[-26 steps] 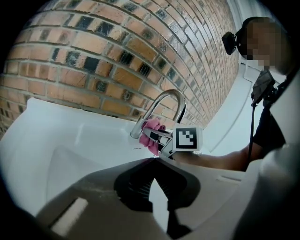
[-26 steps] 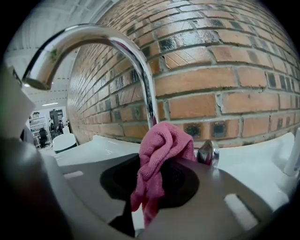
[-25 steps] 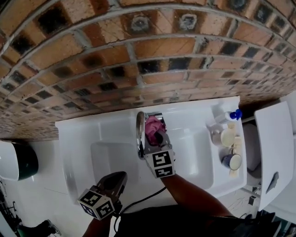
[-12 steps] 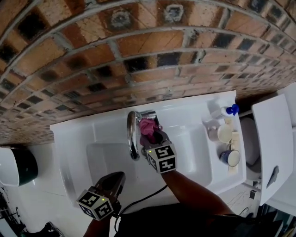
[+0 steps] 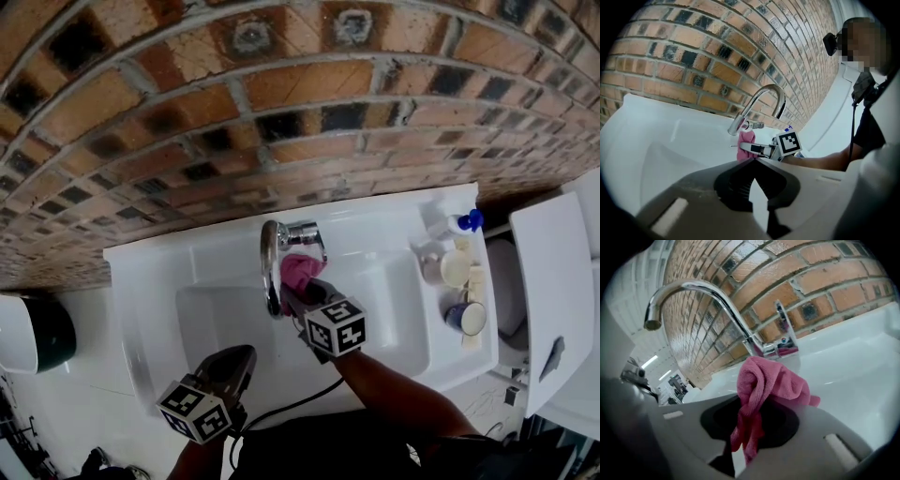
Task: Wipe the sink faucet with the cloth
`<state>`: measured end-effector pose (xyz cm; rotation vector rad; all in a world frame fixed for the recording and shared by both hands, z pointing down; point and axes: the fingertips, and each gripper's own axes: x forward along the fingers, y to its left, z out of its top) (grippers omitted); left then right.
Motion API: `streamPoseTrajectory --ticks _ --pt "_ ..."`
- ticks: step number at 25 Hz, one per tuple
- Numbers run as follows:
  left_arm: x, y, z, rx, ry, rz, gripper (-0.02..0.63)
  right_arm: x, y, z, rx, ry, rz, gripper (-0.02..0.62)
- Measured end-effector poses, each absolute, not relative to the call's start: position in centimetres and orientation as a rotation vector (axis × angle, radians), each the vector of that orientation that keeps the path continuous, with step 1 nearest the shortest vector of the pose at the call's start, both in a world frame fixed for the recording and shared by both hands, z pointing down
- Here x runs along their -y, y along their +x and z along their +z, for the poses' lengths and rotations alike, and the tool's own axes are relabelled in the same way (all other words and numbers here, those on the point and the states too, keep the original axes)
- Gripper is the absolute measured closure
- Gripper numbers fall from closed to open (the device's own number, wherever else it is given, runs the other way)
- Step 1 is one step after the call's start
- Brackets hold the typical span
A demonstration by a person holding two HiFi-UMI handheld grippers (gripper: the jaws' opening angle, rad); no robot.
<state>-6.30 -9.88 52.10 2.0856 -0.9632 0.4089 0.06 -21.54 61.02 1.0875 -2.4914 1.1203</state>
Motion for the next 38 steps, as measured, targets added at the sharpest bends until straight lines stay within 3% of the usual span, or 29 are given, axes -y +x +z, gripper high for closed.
streamPoseTrajectory --ticks 8,38 --pt "8.6 -8.0 51.6 1.008 2.081 0.382 0.6 25.0 -2.3 60.6 2.496 1.111 1.581 0.5" --pt "8.0 -12.9 51.2 1.058 2.097 0.246 0.6 26.6 -1.3 47.2 2.925 1.1 0.785 0.5"
